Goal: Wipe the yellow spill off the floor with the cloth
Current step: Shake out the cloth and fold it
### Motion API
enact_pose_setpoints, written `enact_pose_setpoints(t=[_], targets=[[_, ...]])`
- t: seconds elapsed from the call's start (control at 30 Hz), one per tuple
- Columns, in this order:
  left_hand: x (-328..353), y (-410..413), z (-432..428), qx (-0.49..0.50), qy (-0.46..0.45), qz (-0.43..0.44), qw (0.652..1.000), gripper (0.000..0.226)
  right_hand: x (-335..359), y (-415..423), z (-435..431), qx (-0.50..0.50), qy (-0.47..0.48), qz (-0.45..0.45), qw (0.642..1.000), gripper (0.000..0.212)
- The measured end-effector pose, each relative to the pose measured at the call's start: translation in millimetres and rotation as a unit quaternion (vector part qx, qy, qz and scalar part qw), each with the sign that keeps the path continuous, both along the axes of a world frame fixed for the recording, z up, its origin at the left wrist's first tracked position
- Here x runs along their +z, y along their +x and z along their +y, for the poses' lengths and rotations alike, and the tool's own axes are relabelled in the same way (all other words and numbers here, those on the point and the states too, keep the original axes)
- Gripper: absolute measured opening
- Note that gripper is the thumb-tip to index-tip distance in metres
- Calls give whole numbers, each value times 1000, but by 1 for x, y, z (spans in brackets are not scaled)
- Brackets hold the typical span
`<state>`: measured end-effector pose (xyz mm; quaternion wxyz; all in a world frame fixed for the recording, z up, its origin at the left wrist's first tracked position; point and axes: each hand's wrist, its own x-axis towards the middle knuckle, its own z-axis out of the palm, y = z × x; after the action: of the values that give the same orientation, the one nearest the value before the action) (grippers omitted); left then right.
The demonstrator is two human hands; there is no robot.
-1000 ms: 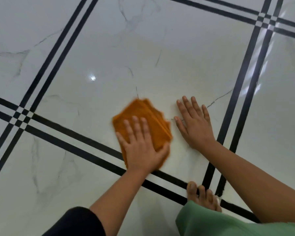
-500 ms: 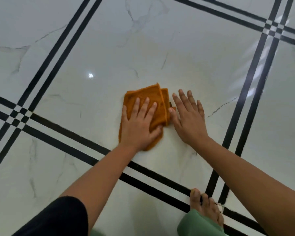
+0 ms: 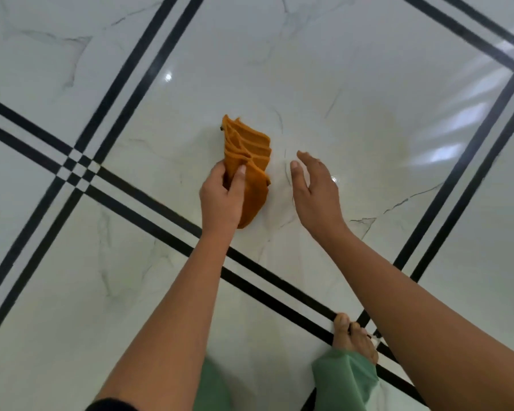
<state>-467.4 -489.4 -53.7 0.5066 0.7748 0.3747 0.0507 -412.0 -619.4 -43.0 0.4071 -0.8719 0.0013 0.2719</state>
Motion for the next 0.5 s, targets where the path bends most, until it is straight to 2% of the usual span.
enact_pose_setpoints(t=[0.13,0.27,0.37,0.5], targets=[[30,-1,-20,60,-145,35,987,11,27,5,18,-17,80,89,993,36],[122,-12,-19,91,-230,31,968,9,116,1,31,-3,125,128,984,27],[214,-21,-9,142,-279,31,949,10,209,2,39,30,134,153,979,25],[361,-19,7,219,-357,1,908,15,351,13,53,106,126,159,973,35]])
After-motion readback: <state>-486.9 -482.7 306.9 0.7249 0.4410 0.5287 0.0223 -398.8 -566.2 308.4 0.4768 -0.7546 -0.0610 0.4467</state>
